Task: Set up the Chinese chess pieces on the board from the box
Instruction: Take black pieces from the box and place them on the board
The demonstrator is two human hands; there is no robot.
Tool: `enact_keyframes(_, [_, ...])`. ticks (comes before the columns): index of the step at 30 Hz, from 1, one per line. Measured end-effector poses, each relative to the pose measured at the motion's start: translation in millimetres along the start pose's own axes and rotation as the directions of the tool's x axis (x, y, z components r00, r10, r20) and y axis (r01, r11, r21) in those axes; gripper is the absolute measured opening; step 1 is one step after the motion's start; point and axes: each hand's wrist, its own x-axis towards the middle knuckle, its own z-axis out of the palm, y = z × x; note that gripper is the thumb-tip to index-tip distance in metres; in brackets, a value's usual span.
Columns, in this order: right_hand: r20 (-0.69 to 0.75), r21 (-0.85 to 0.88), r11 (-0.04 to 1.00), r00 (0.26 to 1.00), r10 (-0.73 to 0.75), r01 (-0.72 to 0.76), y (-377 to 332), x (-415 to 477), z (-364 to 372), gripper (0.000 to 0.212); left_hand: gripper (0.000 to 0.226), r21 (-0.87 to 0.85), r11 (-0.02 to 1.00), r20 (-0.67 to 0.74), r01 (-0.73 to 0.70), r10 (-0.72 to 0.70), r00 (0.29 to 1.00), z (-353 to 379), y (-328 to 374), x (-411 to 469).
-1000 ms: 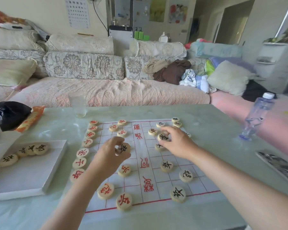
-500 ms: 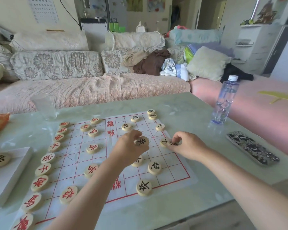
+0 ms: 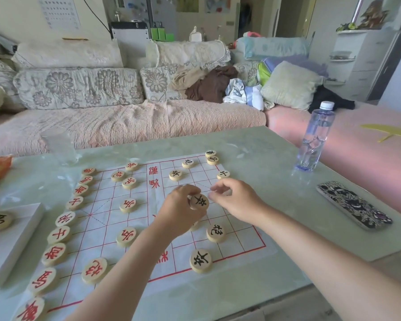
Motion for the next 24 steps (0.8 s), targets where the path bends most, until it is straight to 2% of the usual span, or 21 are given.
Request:
enact_keyframes(2, [0.041,0.124,0.992,0.999,0.03,-0.035,-11,5,14,0.024,0.048,-0.01,1.0,-0.023,-0.011,0.011,1.0,-4,-2,0])
enact_keyframes(5, [0.059,0.157,0.984,0.995,0.079,-0.088,-19,16,33,0.04,0.047,-0.028,1.0,-0.048,-0.013,0.012,0.999,-12,-9,1])
enact_keyframes(12, [0.092,0.09,0.987,0.987,0.128,-0.137,-40,42,60,0.033,0.052,-0.074,0.997,-0.045,-0.008,0.004,0.999,-26,-37,14])
enact_keyframes(15, [0.044,-0.033,0.995,0.994,0.097,-0.095,-46,62,64,0.027,0.057,-0.098,0.995,-0.047,-0.008,0.004,0.999,-34,-50,22])
enact_keyframes(20, [-0.069,-0.228,0.973,0.997,0.023,-0.039,-50,124,63,0.028,0.043,0.255,0.966,-0.007,-0.033,0.036,0.999,-51,-79,49])
enact_keyframes(24, [-0.05,-0.4,0.916,0.999,-0.013,-0.008,-55,176,65,0.028,0.037,0.414,0.909,0.086,-0.048,0.014,0.996,-59,-93,73])
